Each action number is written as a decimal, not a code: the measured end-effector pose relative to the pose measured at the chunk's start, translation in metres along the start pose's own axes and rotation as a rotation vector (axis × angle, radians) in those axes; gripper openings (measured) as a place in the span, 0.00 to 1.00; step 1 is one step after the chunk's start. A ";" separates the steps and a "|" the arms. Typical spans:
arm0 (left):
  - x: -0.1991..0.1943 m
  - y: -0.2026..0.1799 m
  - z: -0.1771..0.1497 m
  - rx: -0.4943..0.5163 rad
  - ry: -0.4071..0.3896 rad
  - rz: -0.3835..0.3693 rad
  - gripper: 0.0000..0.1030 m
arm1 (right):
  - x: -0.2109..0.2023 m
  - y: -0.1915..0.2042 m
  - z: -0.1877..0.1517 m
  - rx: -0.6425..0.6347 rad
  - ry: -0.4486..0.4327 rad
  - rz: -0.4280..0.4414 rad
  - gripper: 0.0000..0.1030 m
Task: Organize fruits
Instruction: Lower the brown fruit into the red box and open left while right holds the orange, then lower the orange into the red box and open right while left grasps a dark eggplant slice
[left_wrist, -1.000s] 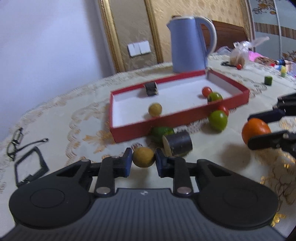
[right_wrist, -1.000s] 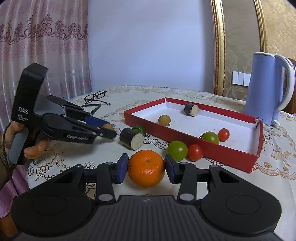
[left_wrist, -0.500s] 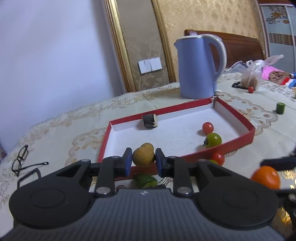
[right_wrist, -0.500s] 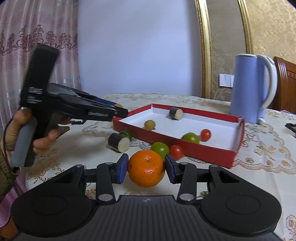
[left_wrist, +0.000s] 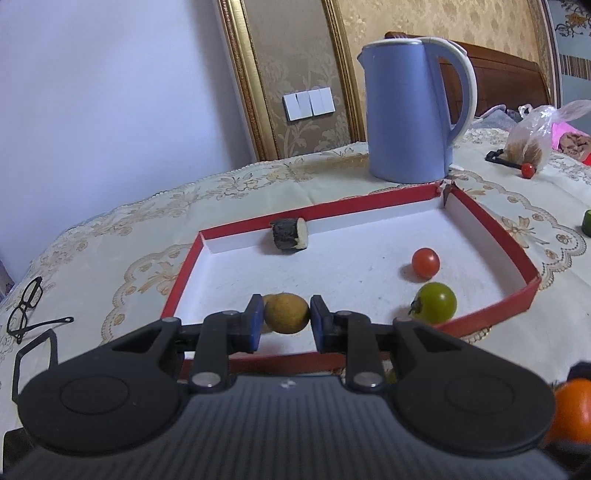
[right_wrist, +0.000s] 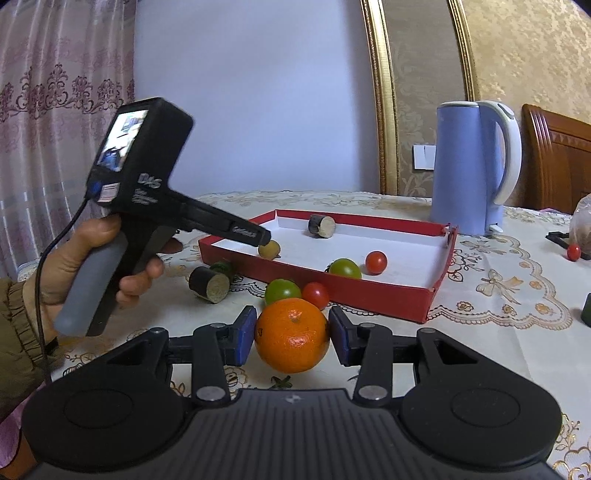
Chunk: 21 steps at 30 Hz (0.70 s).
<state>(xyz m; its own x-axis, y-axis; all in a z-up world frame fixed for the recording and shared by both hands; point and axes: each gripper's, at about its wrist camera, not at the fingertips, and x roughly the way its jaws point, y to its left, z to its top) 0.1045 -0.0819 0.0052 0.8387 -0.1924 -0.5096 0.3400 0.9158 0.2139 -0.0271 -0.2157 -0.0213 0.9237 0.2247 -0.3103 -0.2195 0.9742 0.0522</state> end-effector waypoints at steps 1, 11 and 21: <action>0.003 -0.003 0.002 0.007 0.002 0.005 0.24 | 0.000 -0.001 0.000 0.001 0.000 0.000 0.41; 0.027 -0.033 0.024 0.062 0.021 0.032 0.25 | -0.006 -0.011 -0.003 0.023 -0.012 -0.010 0.41; 0.038 -0.053 0.040 0.084 0.018 0.083 0.43 | -0.011 -0.018 -0.005 0.042 -0.017 -0.021 0.41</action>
<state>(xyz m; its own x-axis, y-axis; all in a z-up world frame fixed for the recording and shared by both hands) 0.1358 -0.1519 0.0081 0.8576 -0.1102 -0.5023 0.3052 0.8952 0.3247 -0.0348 -0.2358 -0.0241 0.9330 0.2045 -0.2960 -0.1872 0.9785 0.0860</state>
